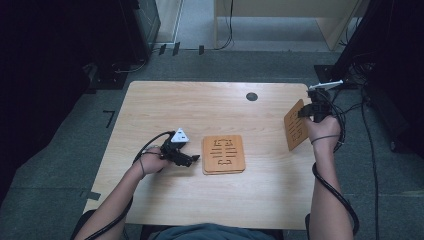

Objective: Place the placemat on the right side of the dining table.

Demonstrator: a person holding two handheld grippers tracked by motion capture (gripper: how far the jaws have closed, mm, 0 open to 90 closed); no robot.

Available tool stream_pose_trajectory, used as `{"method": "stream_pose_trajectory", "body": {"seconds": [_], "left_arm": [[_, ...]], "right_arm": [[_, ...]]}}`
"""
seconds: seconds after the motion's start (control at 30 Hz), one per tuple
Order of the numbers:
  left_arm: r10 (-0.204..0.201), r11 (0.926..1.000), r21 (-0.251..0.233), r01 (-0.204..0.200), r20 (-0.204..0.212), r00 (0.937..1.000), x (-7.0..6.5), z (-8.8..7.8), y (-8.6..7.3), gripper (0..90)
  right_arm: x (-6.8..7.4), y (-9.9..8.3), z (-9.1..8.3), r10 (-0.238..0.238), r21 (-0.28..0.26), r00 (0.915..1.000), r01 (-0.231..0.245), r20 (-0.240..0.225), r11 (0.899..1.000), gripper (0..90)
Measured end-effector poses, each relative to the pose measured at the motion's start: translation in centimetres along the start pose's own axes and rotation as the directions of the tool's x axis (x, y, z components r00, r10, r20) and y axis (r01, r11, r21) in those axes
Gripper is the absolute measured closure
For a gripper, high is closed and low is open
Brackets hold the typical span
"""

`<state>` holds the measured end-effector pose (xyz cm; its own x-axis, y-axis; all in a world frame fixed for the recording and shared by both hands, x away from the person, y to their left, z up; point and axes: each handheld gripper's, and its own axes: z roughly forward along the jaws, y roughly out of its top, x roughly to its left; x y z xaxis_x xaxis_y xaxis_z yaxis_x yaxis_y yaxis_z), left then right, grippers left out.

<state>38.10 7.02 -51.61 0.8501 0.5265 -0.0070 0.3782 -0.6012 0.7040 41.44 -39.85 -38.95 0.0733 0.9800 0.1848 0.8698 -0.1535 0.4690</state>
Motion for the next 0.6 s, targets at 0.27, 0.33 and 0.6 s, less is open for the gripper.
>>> {"method": "stream_pose_trajectory", "body": {"seconds": [0.27,0.33,0.6], "left_arm": [[-0.001,1.0000,0.000,0.001,-0.002,1.0000,-0.01,0.05,0.04,11.8],[0.002,1.0000,0.001,-0.002,0.000,1.0000,0.02,0.05,0.05,11.8],[0.003,1.0000,-0.002,-0.003,0.000,1.0000,0.03,0.09,0.04,11.6]], "right_arm": [[-0.34,0.14,0.64,0.004,0.016,1.0000,-0.004,-0.007,1.000,87.0],[-0.40,0.13,0.62,0.003,0.016,0.9999,-0.003,-0.010,1.000,86.9],[-0.99,0.05,0.68,0.008,0.016,0.9999,-0.008,-0.007,1.000,83.3]]}}
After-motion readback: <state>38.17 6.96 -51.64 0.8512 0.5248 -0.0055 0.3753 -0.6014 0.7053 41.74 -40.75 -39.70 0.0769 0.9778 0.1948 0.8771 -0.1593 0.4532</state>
